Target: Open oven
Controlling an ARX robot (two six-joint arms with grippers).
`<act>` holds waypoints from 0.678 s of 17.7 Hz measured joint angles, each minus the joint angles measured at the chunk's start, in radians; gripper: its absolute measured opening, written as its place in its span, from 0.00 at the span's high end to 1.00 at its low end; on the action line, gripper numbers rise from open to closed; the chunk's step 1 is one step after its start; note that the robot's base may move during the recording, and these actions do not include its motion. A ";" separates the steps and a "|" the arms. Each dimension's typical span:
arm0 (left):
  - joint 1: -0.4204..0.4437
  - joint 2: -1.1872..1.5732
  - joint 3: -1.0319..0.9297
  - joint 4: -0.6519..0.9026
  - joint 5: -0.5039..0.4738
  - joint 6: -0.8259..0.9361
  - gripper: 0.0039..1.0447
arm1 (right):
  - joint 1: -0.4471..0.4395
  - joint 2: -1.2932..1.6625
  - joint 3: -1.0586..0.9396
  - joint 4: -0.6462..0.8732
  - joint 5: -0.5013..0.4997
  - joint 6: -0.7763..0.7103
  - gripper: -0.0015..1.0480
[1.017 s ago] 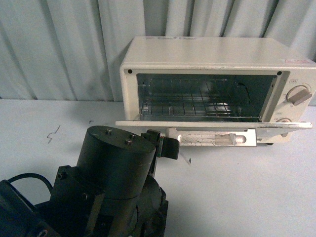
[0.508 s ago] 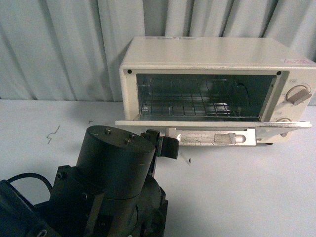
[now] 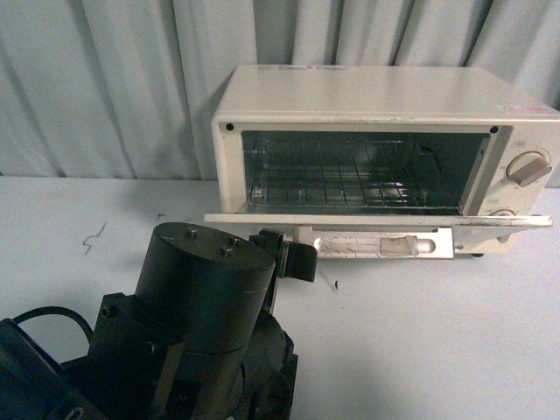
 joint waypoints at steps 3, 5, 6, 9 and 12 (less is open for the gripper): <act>0.000 0.000 0.000 0.000 0.000 0.000 0.06 | 0.000 0.000 0.000 0.000 0.000 0.000 0.06; -0.026 0.018 -0.013 0.101 -0.153 0.088 0.06 | 0.000 0.000 0.000 0.000 0.000 0.000 0.07; -0.043 0.015 -0.048 0.159 -0.321 0.234 0.06 | 0.000 0.000 0.000 0.000 0.000 0.000 0.06; -0.060 -0.116 -0.280 0.161 -0.649 0.571 0.06 | 0.000 0.000 0.000 0.000 0.000 0.000 0.06; -0.034 -0.153 -0.473 0.348 -0.622 0.684 0.14 | 0.000 0.000 0.000 0.000 0.000 0.000 0.06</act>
